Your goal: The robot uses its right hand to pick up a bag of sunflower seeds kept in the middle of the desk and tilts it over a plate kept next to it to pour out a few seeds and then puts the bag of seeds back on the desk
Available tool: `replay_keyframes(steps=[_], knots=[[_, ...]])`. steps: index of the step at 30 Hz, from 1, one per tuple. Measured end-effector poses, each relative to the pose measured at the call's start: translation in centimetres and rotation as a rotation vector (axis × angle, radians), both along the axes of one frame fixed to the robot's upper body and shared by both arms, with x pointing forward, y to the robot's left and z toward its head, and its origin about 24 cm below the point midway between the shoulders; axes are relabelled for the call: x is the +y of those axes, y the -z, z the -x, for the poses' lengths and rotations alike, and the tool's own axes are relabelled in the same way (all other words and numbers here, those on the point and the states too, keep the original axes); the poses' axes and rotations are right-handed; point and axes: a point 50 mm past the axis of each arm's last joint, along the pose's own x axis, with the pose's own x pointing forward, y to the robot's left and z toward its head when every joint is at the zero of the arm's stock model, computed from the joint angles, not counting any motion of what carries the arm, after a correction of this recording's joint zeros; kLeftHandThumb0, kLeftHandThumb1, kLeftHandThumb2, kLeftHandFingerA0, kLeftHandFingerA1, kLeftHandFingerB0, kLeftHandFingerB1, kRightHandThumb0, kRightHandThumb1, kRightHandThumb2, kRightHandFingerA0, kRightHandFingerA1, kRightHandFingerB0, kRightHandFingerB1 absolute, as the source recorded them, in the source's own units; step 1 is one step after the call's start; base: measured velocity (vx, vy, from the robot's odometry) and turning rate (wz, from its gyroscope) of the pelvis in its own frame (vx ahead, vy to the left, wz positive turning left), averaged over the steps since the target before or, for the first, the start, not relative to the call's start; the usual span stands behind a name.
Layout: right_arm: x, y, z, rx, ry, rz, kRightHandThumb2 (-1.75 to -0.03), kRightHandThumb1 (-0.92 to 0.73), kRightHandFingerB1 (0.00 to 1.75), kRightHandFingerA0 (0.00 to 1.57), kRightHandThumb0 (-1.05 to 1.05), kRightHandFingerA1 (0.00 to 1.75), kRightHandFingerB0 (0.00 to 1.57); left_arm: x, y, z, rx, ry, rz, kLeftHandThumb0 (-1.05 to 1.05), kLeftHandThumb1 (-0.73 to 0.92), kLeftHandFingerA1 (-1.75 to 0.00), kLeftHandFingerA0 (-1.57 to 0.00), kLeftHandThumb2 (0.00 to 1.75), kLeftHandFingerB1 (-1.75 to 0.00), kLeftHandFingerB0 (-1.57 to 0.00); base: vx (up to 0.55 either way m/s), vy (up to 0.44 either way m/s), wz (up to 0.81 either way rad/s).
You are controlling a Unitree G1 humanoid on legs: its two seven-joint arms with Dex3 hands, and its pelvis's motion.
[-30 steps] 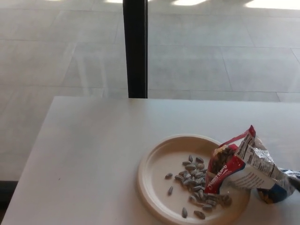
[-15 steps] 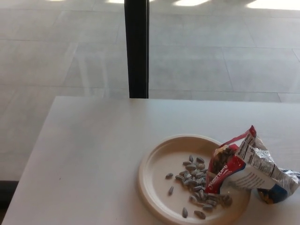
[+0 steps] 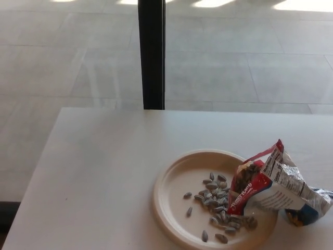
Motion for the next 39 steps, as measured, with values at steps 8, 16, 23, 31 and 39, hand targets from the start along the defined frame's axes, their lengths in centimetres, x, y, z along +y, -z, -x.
replay_keyframes(steps=[8,16,23,31,39], knots=[[-1.4,4.4,4.9,-0.051,0.255,-0.221,-1.04,-0.64,0.50,0.00,-1.05,0.59,0.00,0.0,0.0,-0.4,-0.015,-0.004,0.000,-0.78,0.72,-0.53,-0.54,0.62,-0.37,-0.45,0.00,0.000,0.00],[0.0,9.8,8.9,-0.080,0.512,-0.430,-1.06,-0.65,0.48,0.00,-1.05,0.58,0.00,0.1,-0.1,-0.4,-0.031,-0.026,-0.005,-0.79,0.71,-0.55,-0.53,0.61,-0.37,-0.38,0.00,0.000,0.00],[2.0,13.0,10.6,-0.049,0.673,-0.518,-1.06,-0.60,0.60,0.00,-1.02,0.69,0.00,0.3,-0.2,-0.4,-0.054,-0.053,-0.007,-0.79,0.56,-0.62,-0.45,0.96,-0.46,-0.22,0.00,0.000,0.00],[3.8,13.8,10.8,0.026,0.638,-0.473,-1.11,-0.66,0.51,0.00,-1.04,0.62,0.00,0.4,-0.2,-0.5,-0.068,-0.064,-0.004,-0.80,0.75,-0.55,-0.49,0.62,-0.34,-0.30,0.00,0.000,0.00],[6.8,17.4,11.5,0.232,0.621,-0.589,-1.10,-0.66,0.49,0.00,-0.99,0.60,0.00,0.5,-0.3,-1.2,-0.089,-0.069,-0.002,-0.79,0.76,-0.53,-0.47,0.63,-0.35,-0.30,0.00,0.000,0.00]])
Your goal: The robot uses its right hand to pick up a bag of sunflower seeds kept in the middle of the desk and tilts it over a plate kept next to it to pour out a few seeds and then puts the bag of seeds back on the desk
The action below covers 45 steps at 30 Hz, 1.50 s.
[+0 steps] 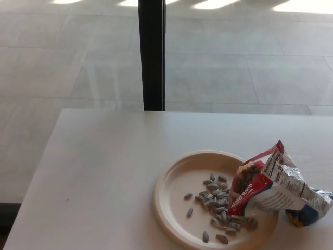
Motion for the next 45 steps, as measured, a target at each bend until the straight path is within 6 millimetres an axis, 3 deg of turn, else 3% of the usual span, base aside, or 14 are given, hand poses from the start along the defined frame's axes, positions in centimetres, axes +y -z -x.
replay_keyframes(steps=[3,4,21,23,24,26,28,29,30,31,34,35,36,45], knots=[[0.2,0.2,-0.6,0.001,-0.029,-0.006,-1.11,-0.66,0.51,0.00,-0.98,0.61,0.00,0.0,0.0,-0.5,-0.013,-0.006,0.003,-0.77,0.59,-0.63,-0.45,0.98,-0.49,-0.24,0.00,0.000,0.00],[0.3,0.2,-0.7,0.002,-0.039,-0.008,-1.12,-0.66,0.48,0.00,-1.00,0.61,0.00,0.0,0.0,-0.6,-0.015,-0.007,0.004,-0.80,0.76,-0.53,-0.53,0.63,-0.35,-0.31,0.00,0.000,0.00],[0.7,0.5,-1.9,-0.017,-0.117,-0.016,-1.05,-0.61,0.52,0.00,-0.96,0.58,0.00,-0.1,0.1,-0.6,-0.006,-0.004,0.010,-0.79,0.75,-0.52,-0.51,0.62,-0.35,-0.32,0.00,0.000,0.00],[0.9,0.6,-1.9,0.005,-0.177,-0.009,-1.01,-0.59,0.58,0.00,-0.98,0.60,0.00,-0.1,0.1,-0.6,-0.004,-0.006,0.012,-0.80,0.74,-0.52,-0.51,0.62,-0.35,-0.31,0.00,0.000,0.00],[1.0,0.7,-1.8,0.022,-0.211,-0.006,-0.65,-0.72,0.75,0.00,-0.90,0.62,0.00,-0.1,0.1,-0.6,-0.004,-0.005,0.013,-0.78,0.74,-0.53,-0.51,0.62,-0.36,-0.31,0.00,0.000,0.00],[1.3,0.8,-1.6,0.060,-0.276,0.000,-0.66,-0.70,0.76,0.00,-0.88,0.59,0.00,-0.1,0.2,-0.6,-0.001,-0.004,0.014,-0.77,0.75,-0.53,-0.48,0.62,-0.36,-0.30,0.00,0.000,0.00],[1.4,0.8,-1.4,0.080,-0.328,0.004,-0.63,-0.71,0.84,0.00,-0.86,0.83,0.00,-0.2,0.2,-0.6,0.013,0.013,0.016,-0.74,0.72,-0.53,-0.45,0.62,-0.39,-0.33,0.00,0.000,0.00],[1.4,0.8,-1.3,0.096,-0.365,0.008,-0.93,-0.58,0.69,0.10,-0.84,0.75,0.15,-0.3,0.3,-0.6,0.022,0.024,0.018,-0.77,0.57,-0.63,-0.47,0.94,-0.52,-0.33,0.00,0.000,0.00],[1.5,0.7,-1.1,0.118,-0.415,0.014,-0.62,-0.71,0.61,0.29,-0.84,0.87,0.40,-0.4,0.4,-0.6,0.032,0.038,0.020,-0.72,0.67,-0.61,-0.59,0.60,-0.42,-0.46,0.00,0.000,0.00],[1.5,0.7,-1.0,0.142,-0.463,0.016,-0.62,-0.71,0.59,0.34,-0.86,0.83,0.44,-0.4,0.4,-0.6,0.038,0.047,0.022,-0.72,0.67,-0.61,-0.59,0.60,-0.41,-0.46,0.00,0.000,0.00],[1.7,0.7,-0.8,0.208,-0.587,0.015,-0.62,-0.72,0.54,0.41,-0.83,0.78,0.52,-0.6,0.5,-0.7,0.054,0.071,0.027,-0.73,0.64,-0.62,-0.54,0.59,-0.39,-0.47,0.00,0.000,0.00],[1.8,0.8,-0.7,0.226,-0.622,0.014,-0.62,-0.72,0.54,0.41,-0.83,0.78,0.52,-0.6,0.5,-0.7,0.058,0.078,0.028,-0.78,0.50,-0.69,-0.54,0.95,-0.53,-0.44,0.00,0.000,0.00],[1.9,0.7,-0.7,0.251,-0.678,0.015,-0.62,-0.72,0.54,0.41,-0.83,0.78,0.52,-0.7,0.6,-0.7,0.067,0.091,0.029,-0.83,0.70,-0.67,-0.54,0.61,-0.46,-0.46,0.00,0.000,0.00],[1.6,0.0,-1.0,0.337,-0.962,0.064,-0.62,-0.72,0.54,0.41,-0.83,0.78,0.52,-0.9,0.8,-0.8,0.169,0.208,0.008,-0.83,0.70,-0.67,-0.54,0.61,-0.46,-0.46,0.00,0.000,0.00]])
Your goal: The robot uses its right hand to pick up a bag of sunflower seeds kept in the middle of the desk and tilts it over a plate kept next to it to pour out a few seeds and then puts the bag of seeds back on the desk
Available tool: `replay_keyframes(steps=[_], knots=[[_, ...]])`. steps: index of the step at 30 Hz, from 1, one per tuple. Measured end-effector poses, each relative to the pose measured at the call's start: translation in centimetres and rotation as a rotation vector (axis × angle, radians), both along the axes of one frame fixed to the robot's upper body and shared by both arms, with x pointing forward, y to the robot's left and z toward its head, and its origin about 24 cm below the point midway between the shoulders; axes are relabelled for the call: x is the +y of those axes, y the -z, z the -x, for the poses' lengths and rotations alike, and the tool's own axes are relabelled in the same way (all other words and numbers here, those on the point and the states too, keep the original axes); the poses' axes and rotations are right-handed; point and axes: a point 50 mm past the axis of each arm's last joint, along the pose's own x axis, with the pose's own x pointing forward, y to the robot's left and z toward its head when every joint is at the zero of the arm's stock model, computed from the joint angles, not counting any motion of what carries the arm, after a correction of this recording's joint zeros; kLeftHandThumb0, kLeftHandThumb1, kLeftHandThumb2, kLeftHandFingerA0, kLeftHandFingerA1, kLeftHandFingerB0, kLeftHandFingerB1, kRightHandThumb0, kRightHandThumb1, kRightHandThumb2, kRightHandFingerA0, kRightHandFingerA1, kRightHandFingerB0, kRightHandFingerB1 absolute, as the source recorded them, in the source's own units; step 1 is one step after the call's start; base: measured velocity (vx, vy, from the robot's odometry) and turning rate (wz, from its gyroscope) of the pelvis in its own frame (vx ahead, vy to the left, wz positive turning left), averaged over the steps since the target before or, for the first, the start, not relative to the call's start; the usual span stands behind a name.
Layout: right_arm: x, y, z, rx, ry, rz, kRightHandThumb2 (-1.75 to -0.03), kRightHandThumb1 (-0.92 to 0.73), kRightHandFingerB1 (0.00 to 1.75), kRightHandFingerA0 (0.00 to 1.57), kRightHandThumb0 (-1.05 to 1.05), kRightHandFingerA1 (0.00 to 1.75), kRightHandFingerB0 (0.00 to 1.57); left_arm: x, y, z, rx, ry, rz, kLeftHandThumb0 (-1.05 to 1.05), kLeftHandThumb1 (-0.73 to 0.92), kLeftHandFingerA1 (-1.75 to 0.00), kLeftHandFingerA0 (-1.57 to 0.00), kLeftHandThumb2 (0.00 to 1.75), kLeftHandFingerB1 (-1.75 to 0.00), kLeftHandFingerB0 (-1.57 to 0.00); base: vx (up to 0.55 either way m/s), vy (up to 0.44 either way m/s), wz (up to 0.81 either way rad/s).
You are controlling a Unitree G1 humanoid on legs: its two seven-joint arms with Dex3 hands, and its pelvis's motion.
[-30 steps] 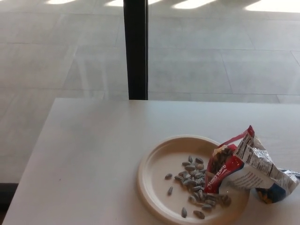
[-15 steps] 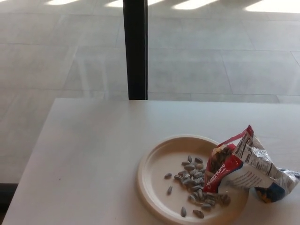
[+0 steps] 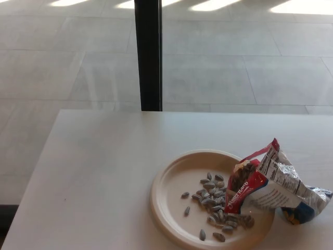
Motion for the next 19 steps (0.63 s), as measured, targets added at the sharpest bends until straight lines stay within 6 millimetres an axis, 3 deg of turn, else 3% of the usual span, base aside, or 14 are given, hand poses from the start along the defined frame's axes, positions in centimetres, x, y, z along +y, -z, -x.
replay_keyframes(steps=[19], knots=[[0.21,-0.03,-0.31,-0.011,-0.068,0.004,-0.62,-0.72,0.54,0.41,-0.83,0.78,0.52,0.29,-0.17,-0.35,0.009,0.016,-0.023,-0.83,0.70,-0.67,-0.54,0.61,-0.46,-0.46,0.00,0.000,0.00]])
